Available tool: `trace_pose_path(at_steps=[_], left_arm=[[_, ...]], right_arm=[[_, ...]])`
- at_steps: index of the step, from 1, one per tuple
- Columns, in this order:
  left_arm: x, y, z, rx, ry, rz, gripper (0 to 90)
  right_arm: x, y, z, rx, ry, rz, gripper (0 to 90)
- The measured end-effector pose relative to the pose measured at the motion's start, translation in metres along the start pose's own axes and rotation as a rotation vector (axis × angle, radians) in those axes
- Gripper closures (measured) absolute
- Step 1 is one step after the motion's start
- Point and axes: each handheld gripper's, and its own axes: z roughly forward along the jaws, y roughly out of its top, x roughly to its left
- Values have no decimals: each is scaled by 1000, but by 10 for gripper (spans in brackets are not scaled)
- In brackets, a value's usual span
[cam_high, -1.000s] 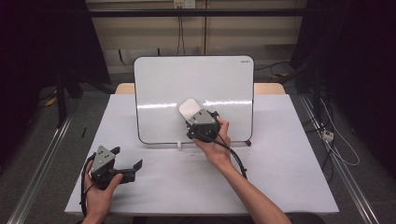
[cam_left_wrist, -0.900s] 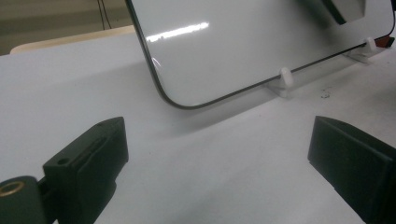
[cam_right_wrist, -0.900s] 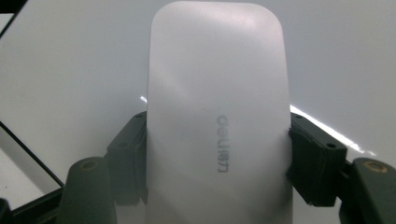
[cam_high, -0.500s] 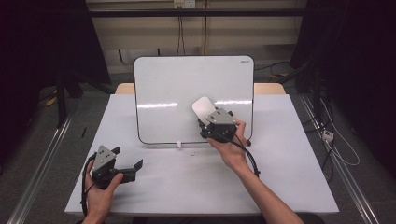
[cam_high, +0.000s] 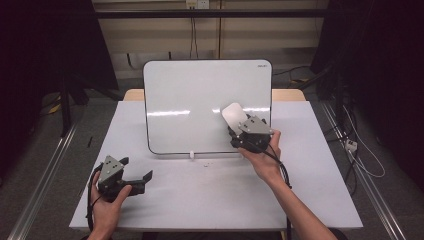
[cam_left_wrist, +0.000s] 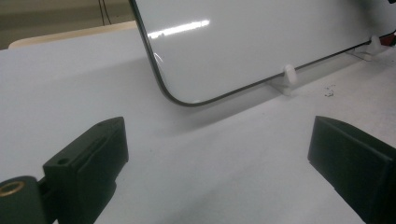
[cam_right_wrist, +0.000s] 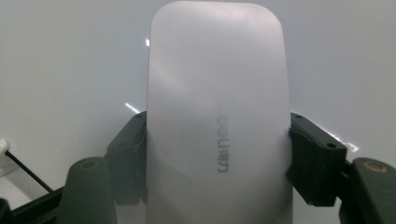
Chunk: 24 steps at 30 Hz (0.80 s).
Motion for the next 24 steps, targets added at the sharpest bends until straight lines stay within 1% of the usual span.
trace_pose_path(at_steps=[2, 5, 6, 7, 8, 11, 12, 13, 15, 16, 17, 21, 22, 23, 24], left_arm=[[-2, 0, 0, -6, -2, -5, 50], [-3, 0, -1, -8, 1, 5, 50], [-3, 0, -1, -9, 1, 2, 50], [-2, 1, -1, -5, 4, 12, 50], [-3, 0, -1, -11, 4, 1, 50], [-1, 0, 0, -10, 3, -6, 50], [0, 0, 0, -3, 4, 2, 50], [-1, 1, 0, -9, 2, -6, 50], [-1, 1, -1, -8, 3, 4, 50], [-2, 1, -1, -16, 3, -4, 50], [-2, 1, -1, -16, 3, -3, 50], [-3, 3, -1, -13, 4, 4, 50], [-4, 3, -1, -17, 1, 0, 50], [-4, 3, -1, -8, 3, 14, 50], [-5, 3, 0, -14, 4, 2, 50]], right_arm=[[-4, -2, -3, 0, -7, 4, 318], [-9, -7, -8, 7, -17, 5, 318], [-10, -8, -9, 9, -21, 4, 317], [-12, -10, -11, 11, -27, 4, 318], [-14, -12, -12, 12, -31, 8, 318], [-18, -16, -16, 16, -39, 11, 318], [-19, -18, -17, 18, -37, 17, 318], [-20, -19, -18, 20, -36, 11, 317], [-19, -22, -19, 25, -31, -5, 317], [-19, -24, -20, 27, -34, -6, 318], [-19, -26, -21, 31, -36, -9, 317], [-23, -33, -25, 41, -50, 0, 318], [-25, -35, -27, 44, -54, -1, 317], [-26, -37, -28, 49, -59, 4, 317], [-27, -39, -28, 53, -62, 4, 317]])
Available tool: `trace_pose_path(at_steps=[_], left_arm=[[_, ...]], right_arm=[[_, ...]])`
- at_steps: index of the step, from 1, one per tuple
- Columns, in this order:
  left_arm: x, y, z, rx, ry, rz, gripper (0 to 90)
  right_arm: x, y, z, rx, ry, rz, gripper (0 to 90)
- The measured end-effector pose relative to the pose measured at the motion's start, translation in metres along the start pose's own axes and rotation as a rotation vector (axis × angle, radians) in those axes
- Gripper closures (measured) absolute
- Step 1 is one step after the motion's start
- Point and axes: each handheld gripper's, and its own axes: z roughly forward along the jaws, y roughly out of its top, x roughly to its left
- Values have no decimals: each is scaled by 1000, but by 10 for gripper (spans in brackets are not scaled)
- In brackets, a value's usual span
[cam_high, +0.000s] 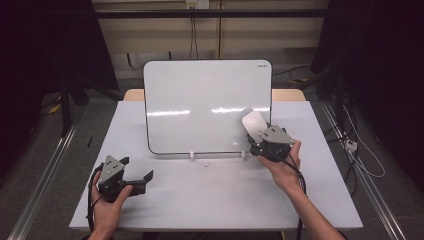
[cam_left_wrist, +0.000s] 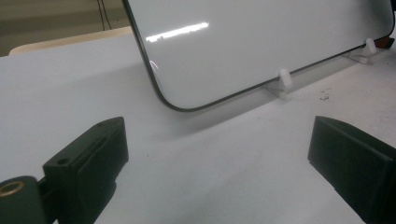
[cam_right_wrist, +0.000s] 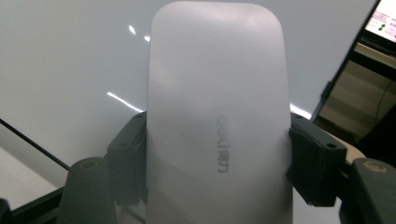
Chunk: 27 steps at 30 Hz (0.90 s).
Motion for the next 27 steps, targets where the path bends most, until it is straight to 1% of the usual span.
trace_pose_path(at_steps=[2, 4, 6, 7, 9, 12, 13, 15, 17, 19, 21, 22, 25, 27], left_arm=[[0, 0, 1, 7, 2, 3, 50], [0, 1, 2, 4, 5, -3, 50], [1, 0, 3, 16, 7, 7, 50], [0, 0, 4, 14, 6, 1, 50], [0, 0, 5, 14, 4, -2, 50], [-1, 0, 5, 18, 2, 3, 50], [-1, 0, 5, 18, 3, 5, 50], [-1, 0, 5, 18, 1, 6, 50], [-1, 0, 4, 16, 3, 4, 50], [-1, 0, 4, 14, 0, 0, 50], [0, 0, 3, 16, 0, 5, 50], [0, 0, 3, 13, 1, 0, 50], [1, -1, 0, 1, 0, -3, 50], [2, -1, 0, 5, 0, -6, 50]], right_arm=[[-1, -4, 1, 6, -11, -8, 318], [-1, -7, 3, 11, -8, -10, 318], [-1, -8, 7, 15, -11, -9, 317], [0, -8, 8, 13, -15, -14, 317], [2, -7, 11, 14, -23, -20, 318], [5, -6, 14, 11, -41, -44, 318], [6, -6, 15, 12, -40, -40, 318], [10, -5, 18, 17, -56, -53, 318], [13, -3, 21, 19, -52, -52, 317], [17, -3, 24, 31, -64, -66, 317], [19, -5, 29, 50, -80, -71, 317], [21, -5, 29, 50, -94, -91, 318], [23, -4, 29, 65, -107, -95, 317], [22, -4, 30, 65, -103, -95, 317]])
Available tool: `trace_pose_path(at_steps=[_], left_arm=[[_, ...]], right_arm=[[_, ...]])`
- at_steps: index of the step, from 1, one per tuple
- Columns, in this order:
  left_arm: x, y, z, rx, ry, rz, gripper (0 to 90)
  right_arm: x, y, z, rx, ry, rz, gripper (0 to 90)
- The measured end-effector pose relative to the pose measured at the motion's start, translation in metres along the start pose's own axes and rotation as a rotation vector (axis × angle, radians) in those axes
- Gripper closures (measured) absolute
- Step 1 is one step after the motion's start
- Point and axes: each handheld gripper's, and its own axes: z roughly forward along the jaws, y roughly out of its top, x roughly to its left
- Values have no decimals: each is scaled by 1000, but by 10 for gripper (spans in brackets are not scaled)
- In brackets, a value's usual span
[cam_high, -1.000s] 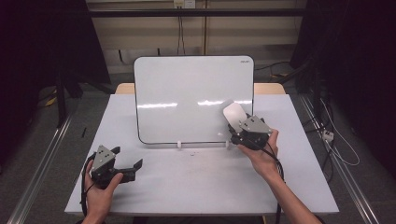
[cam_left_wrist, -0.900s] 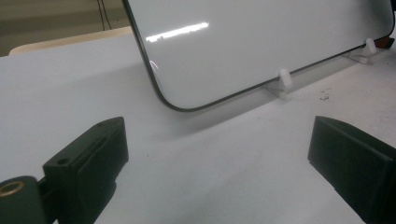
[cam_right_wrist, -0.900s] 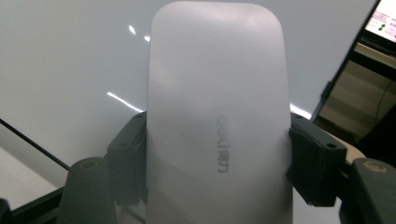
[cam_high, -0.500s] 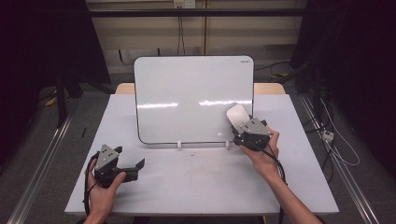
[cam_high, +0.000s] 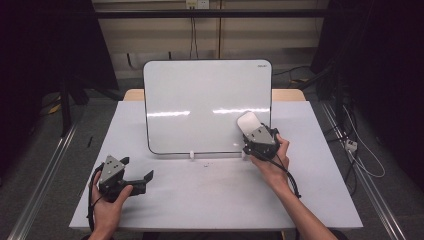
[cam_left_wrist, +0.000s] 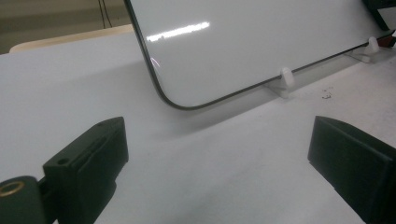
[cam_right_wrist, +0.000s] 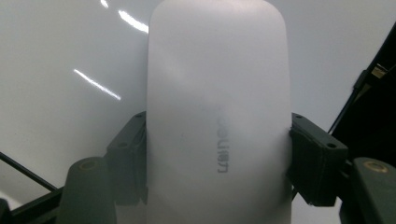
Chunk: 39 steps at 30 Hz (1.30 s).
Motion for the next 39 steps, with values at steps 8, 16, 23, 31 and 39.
trace_pose_path(at_steps=[8, 16, 23, 31, 39], left_arm=[[0, 0, 0, 7, -4, 14, 50], [-1, 0, 1, 7, -1, 11, 50], [0, 1, 2, 5, -2, 9, 50], [0, 1, 3, 0, 1, -7, 60], [0, 1, 3, -5, 7, -14, 60]], right_arm=[[-8, -2, -2, 13, 68, 85, 245], [-18, -3, -10, 7, 172, 176, 121], [-27, -10, -20, 10, 219, 230, 66], [-39, -24, -38, -10, 263, 303, 59], [-44, -44, -56, -15, 271, 331, 76]])
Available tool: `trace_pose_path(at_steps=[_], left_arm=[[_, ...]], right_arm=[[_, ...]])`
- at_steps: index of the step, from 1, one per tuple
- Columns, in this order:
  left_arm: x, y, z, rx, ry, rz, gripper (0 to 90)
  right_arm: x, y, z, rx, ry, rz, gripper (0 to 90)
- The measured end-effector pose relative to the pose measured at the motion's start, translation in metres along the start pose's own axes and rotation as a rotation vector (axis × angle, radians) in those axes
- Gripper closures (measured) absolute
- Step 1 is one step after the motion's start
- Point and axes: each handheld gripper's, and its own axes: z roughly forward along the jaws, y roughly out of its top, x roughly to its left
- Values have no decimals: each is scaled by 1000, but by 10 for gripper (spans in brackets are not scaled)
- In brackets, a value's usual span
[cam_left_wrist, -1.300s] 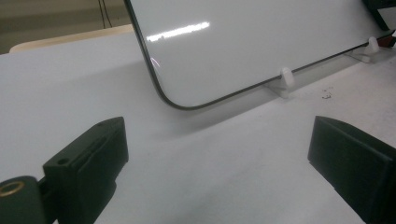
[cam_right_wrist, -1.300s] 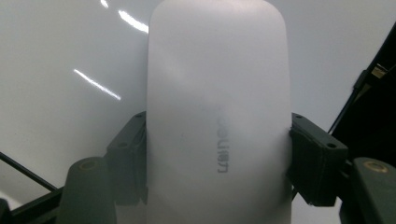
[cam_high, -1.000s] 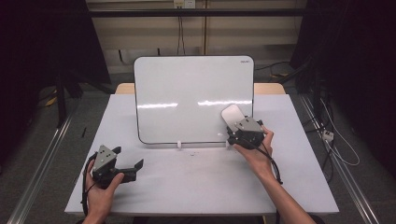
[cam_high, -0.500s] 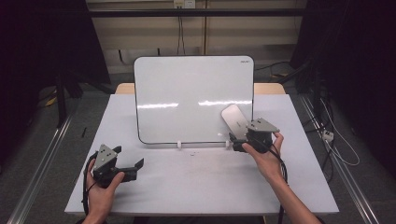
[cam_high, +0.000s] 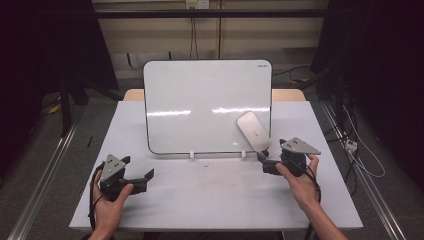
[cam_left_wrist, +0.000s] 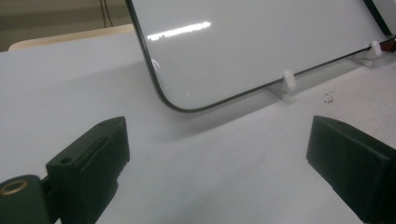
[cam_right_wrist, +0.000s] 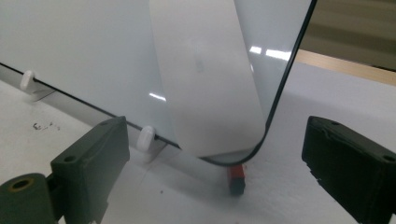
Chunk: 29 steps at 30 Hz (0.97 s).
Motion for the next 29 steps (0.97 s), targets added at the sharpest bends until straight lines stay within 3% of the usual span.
trace_pose_path(at_steps=[17, 23, 29], left_arm=[[-1, 0, -1, -7, 8, -12, 62], [-5, 0, 0, 2, 6, 4, 66], [-3, 0, 0, 1, 10, -16, 67]], right_arm=[[-19, -44, -34, 18, -59, 72, 85], [-19, -50, -41, -11, -75, 78, 84], [-21, -49, -41, -10, -80, 91, 86]])
